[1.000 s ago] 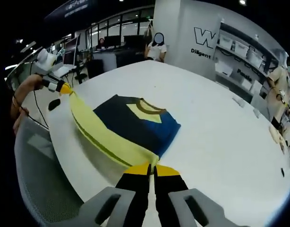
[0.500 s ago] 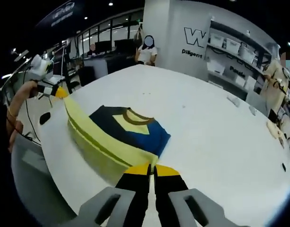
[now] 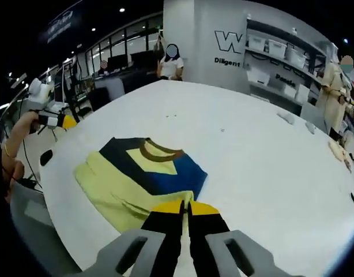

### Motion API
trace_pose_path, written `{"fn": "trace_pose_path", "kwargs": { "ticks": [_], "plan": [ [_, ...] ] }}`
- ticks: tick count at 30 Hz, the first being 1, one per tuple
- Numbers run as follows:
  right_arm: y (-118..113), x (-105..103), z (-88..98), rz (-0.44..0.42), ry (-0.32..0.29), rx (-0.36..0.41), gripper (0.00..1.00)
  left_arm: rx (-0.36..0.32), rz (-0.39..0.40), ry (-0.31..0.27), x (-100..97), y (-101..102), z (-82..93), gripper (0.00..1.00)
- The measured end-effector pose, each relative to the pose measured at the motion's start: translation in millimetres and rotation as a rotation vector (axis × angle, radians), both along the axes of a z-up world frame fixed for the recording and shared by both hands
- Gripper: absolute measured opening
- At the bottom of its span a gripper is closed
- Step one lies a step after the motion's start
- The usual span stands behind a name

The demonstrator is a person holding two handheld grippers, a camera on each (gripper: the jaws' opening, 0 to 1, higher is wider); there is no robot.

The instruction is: Fold the garment on the visible template until the final outline fits inside the template.

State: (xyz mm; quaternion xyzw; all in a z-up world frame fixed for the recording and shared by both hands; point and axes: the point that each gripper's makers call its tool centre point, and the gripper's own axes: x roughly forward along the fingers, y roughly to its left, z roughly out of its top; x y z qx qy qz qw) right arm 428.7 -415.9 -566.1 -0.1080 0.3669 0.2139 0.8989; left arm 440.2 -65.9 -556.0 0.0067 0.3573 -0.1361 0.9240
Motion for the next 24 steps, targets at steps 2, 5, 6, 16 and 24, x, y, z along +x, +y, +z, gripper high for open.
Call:
{"fn": "trace_pose_path", "kwargs": {
  "ticks": [2,5,6,16,24],
  "plan": [
    [0,1,-0.7,-0.002,0.001,0.004,0.0,0.008,-0.012,0.008,-0.4,0,-3.1,0.0],
    [-2,2,0.2,-0.01,0.005,0.008,0.0,0.009,-0.03,0.028,-0.9,-1,-9.1,0.0],
    [-2,3,0.7,-0.011,0.004,0.008,0.0,0.005,-0.029,0.025,-0.3,-2,-9.8,0.0],
    [-2,-2,-0.8,-0.02,0.011,0.009,0.0,-0.01,-0.139,0.096,-12.3,-22,-38.3,0.19],
    [-2,-7,-6.9,-0.024,0.027,0.015,0.0,-0.04,-0.187,0.129,-20.0,-31,-57.2,0.35]
  ]
}}
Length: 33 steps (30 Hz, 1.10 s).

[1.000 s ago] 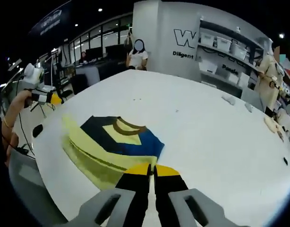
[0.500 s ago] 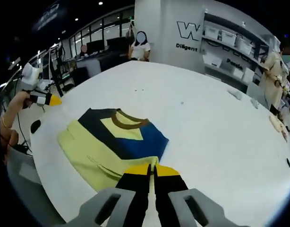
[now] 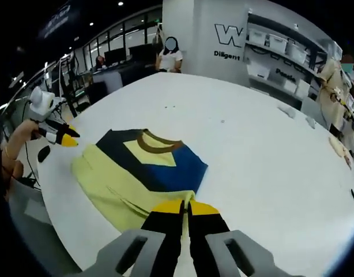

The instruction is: Fold the garment on the visible template until the final outline fits inside the template.

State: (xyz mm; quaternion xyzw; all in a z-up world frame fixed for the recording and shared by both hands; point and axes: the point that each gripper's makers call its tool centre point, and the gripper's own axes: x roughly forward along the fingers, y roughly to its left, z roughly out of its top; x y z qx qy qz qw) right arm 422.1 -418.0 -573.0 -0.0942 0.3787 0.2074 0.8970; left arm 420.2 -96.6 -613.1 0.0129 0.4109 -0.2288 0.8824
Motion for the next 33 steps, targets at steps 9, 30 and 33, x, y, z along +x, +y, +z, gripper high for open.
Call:
{"fn": "trace_pose_path", "kwargs": {
  "ticks": [9,30,33],
  "plan": [
    [1,-3,-6.9,0.001,0.018,0.009,0.0,0.009,-0.042,0.035,-1.2,-7,-27.6,0.41],
    [-3,-7,-15.7,-0.014,0.041,0.02,0.0,0.019,-0.03,0.059,0.4,-10,-46.8,0.03],
    [-3,-7,-15.6,-0.014,0.041,0.021,0.0,0.011,-0.03,0.039,2.2,-9,-42.5,0.0]
  ]
}}
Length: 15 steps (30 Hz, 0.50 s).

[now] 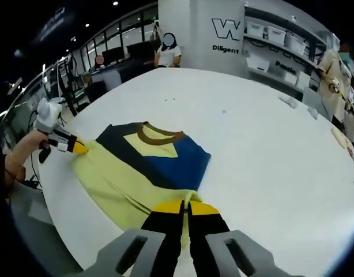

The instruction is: Fold the garment on the visible template until the final outline fits inside the template.

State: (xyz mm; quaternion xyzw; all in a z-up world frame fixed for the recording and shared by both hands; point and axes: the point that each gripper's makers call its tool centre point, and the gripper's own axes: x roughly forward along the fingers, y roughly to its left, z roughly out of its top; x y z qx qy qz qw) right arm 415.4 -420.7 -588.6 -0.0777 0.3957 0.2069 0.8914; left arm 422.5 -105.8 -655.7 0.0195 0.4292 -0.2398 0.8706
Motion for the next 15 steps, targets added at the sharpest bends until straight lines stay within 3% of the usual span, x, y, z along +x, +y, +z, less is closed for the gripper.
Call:
{"fn": "trace_pose_path", "kwargs": {
  "ticks": [6,15],
  "plan": [
    [-1,0,1.7,-0.005,-0.006,-0.001,0.0,0.003,-0.007,-0.011,-1.4,-1,2.5,0.0],
    [-5,0,9.3,-0.013,-0.022,-0.006,0.0,-0.04,-0.02,-0.069,-1.1,-4,29.2,0.0]
  ]
}}
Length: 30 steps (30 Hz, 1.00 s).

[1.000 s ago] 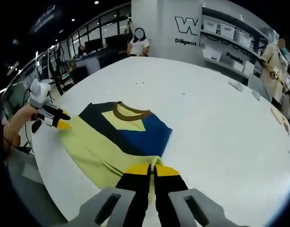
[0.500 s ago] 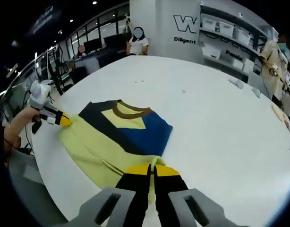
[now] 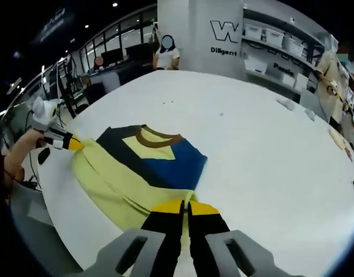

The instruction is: Fold the garment on the visible template until the final outline fits inside the template.

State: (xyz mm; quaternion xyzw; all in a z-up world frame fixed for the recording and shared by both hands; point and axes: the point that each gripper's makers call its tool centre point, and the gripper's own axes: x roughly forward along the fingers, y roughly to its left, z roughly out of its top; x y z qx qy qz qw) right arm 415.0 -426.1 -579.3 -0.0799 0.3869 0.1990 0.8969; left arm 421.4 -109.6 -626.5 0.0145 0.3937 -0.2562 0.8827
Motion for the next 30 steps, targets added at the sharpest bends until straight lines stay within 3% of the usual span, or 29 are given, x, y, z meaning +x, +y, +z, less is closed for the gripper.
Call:
{"fn": "trace_pose_path", "kwargs": {
  "ticks": [13,20,30],
  "plan": [
    [0,-3,5.0,-0.005,-0.007,0.009,0.0,-0.013,0.002,-0.083,-2.7,-1,29.2,0.0],
    [1,11,17.5,-0.027,-0.048,0.059,0.0,-0.054,0.041,-0.129,8.3,1,52.4,0.0],
    [-1,36,18.7,-0.043,-0.071,0.065,0.0,-0.076,0.11,-0.123,24.9,9,50.5,0.0]
  ]
}}
